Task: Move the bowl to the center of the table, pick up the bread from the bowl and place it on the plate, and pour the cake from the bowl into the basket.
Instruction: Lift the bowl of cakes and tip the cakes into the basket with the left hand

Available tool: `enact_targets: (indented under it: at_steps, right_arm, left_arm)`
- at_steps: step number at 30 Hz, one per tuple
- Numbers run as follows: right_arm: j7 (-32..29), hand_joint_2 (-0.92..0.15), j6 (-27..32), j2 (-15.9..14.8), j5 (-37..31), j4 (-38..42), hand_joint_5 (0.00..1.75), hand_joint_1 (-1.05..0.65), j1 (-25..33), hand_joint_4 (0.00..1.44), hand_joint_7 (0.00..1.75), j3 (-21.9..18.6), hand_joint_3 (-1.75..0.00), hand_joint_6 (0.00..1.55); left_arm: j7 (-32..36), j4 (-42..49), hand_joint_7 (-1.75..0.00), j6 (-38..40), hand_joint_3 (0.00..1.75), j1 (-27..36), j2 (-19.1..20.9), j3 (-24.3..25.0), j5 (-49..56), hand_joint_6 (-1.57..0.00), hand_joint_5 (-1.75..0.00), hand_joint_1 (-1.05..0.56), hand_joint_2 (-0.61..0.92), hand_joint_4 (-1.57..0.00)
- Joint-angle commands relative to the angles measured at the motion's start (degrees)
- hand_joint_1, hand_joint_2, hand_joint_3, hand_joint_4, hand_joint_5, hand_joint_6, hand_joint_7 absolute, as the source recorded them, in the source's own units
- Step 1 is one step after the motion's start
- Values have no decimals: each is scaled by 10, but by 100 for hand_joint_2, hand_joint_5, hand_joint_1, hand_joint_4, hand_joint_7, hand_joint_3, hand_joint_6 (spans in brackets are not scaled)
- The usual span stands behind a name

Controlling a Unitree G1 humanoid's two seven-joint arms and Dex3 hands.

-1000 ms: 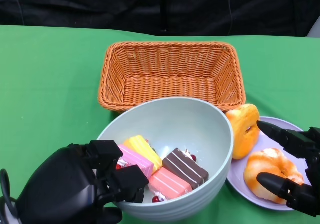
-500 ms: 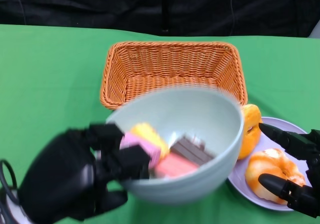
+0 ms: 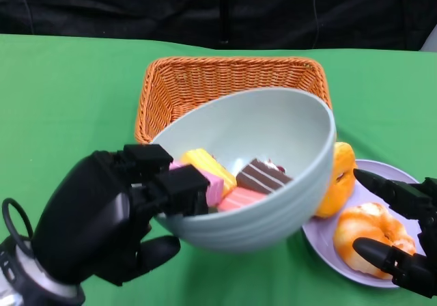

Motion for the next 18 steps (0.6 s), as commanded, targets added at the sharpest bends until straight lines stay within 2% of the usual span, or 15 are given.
enact_targets:
  at_steps: [1,15,18]
  right_arm:
    - [-4,-92,-2,0,5,3,79,-53,0,32,7,0,-27,53]
    - [-4,-92,1,5,2,5,79,-52,-2,31,6,4,-26,53]
    - [-4,-92,5,3,-4,13,79,-52,-7,32,7,6,-26,54]
  left_arm:
    - [-7,4,-165,3,175,-20,-7,5,-25,-92,-175,-11,0,-110]
    - [-16,24,-165,10,175,-42,-27,4,-37,-93,-175,-16,5,-112]
    - [-22,52,-168,41,175,-82,-63,-19,-52,-89,-175,-13,8,-110]
